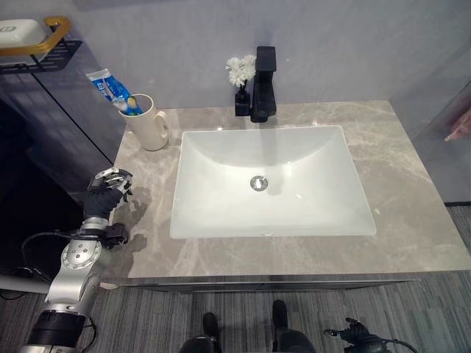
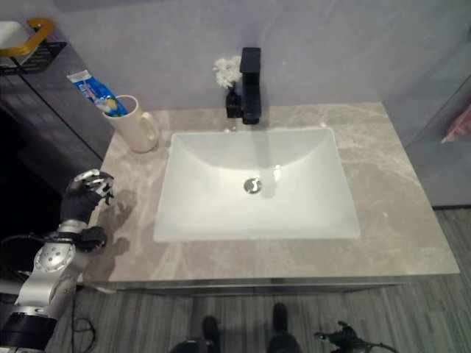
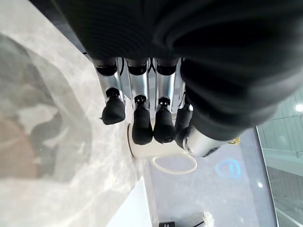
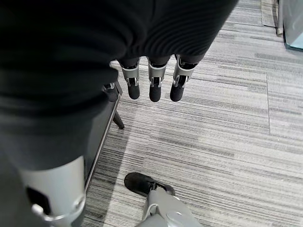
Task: Put brush and paste in cup on sink, flatten towel.
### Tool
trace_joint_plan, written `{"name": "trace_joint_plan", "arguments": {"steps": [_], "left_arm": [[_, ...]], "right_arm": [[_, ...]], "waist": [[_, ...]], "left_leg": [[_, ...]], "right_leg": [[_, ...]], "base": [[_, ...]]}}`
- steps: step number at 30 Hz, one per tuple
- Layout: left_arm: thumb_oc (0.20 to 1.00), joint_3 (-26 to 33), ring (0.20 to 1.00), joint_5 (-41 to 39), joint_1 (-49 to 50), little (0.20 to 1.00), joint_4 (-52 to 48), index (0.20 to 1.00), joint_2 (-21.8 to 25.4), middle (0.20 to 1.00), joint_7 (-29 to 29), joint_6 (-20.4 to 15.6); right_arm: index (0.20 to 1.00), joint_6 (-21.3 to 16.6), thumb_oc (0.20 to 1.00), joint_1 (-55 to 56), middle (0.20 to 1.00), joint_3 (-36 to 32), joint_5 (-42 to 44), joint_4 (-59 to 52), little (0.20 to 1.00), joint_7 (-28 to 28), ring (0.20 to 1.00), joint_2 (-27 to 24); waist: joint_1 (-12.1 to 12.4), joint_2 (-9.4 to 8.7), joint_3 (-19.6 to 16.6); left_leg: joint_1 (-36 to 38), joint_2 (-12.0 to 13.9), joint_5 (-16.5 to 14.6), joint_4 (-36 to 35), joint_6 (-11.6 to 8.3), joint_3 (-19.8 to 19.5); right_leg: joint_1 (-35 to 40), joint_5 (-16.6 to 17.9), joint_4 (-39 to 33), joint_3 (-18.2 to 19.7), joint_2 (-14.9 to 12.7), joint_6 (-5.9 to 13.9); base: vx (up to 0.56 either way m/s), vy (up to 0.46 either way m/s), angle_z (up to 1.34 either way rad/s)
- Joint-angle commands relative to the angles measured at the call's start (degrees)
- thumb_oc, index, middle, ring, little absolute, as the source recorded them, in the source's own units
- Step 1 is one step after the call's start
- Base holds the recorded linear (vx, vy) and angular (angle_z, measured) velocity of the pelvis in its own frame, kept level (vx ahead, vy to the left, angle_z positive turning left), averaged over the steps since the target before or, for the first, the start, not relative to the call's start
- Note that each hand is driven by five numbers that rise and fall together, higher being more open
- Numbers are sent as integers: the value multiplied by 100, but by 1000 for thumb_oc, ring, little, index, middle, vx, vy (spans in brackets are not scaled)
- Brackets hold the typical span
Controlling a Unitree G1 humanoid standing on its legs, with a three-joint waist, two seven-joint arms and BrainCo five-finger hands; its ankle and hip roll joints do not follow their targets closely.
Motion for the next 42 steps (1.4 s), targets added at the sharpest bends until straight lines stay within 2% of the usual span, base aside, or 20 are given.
{"name": "trace_joint_plan", "arguments": {"steps": [1,2,4,6,9,10,12,14,21,31,37,42], "left_arm": [[200,211,200,163,-210,200,-179,200,271,200,24,-128],[200,220,200,142,-225,200,-194,200,297,200,19,-122],[200,231,200,194,-239,200,-166,200,337,200,12,-98],[200,156,200,119,-399,200,-175,200,346,200,-45,-151],[200,104,200,80,-515,200,-109,200,353,200,-7,-171],[200,42,200,73,-566,200,-77,200,349,200,1,-155],[200,-79,200,60,-663,200,-42,200,251,200,-31,-135],[200,-135,200,31,-634,200,-28,200,226,200,-86,-105],[200,-263,200,-116,-754,200,108,200,290,200,-97,-39],[200,-605,200,-356,-1553,200,577,200,705,200,24,-135],[200,-755,200,-394,-1857,200,743,200,844,200,80,-173],[200,-1111,200,-288,-2482,200,1059,200,898,200,202,-197]], "right_arm": [[1000,-57,1000,163,1000,-91,203,-385,1000,-66,1000,-29],[1000,-51,1000,156,1000,-66,197,-497,1000,-36,1000,-51],[1000,-40,1000,202,1000,6,181,-581,1000,18,1000,-52],[1000,-53,1000,271,1000,59,268,-630,1000,97,1000,-122],[1000,-48,1000,261,1000,69,295,-536,1000,87,1000,-134],[1000,-52,1000,303,1000,78,316,-506,1000,76,1000,-122],[1000,-44,1000,322,1000,83,342,-376,1000,94,1000,-94],[1000,-24,1000,327,1000,86,318,-168,1000,79,1000,-90],[1000,6,1000,325,1000,107,270,-67,1000,8,1000,-114],[1000,-2,1000,32,1000,526,69,-494,1000,-31,1000,-207],[1000,-22,1000,-50,1000,675,26,-700,1000,-16,1000,-215],[1000,-85,1000,-132,1000,883,73,-1010,1000,70,1000,-285]], "waist": [[-160,-289,190],[-202,-279,270],[-215,-247,359],[-398,-299,301],[-454,-335,363],[-468,-354,333],[-499,-382,298],[-450,-376,229],[-430,-316,200],[-376,-266,510],[-397,-238,507],[-435,-205,564]], "left_leg": [[-231,-132,-774,1087,28,-328],[-176,-149,-772,1067,80,-287],[-104,-171,-797,1080,148,-197],[81,-404,-906,999,204,-250],[185,-476,-1022,1100,194,-276],[153,-515,-1033,1188,164,-345],[209,-507,-1039,1153,132,-363],[202,-439,-1001,1116,49,-404],[78,-337,-822,923,-98,-573],[-479,-367,-656,949,-107,-617],[-597,-371,-584,848,-104,-599],[-851,-422,-425,749,-149,-621]], "right_leg": [[-86,132,993,784,-498,371],[-294,321,1269,820,-513,366],[-514,184,1428,738,-429,314],[-652,36,888,998,-128,213],[-799,112,555,1026,-97,203],[-673,56,547,1164,-108,205],[-600,-6,623,1355,61,153],[-513,-25,571,1251,81,112],[-417,-38,296,1062,65,46],[-840,96,310,1009,-36,40],[-953,144,258,1022,-69,56],[-1116,177,215,1016,-171,82]], "base": [[-52,156,-10],[-87,210,-16],[-44,183,-21],[147,142,-23],[102,31,-3],[90,-16,9],[67,-43,33],[62,-133,51],[15,-84,22],[-58,-16,7],[0,0,0],[1,0,6]]}}
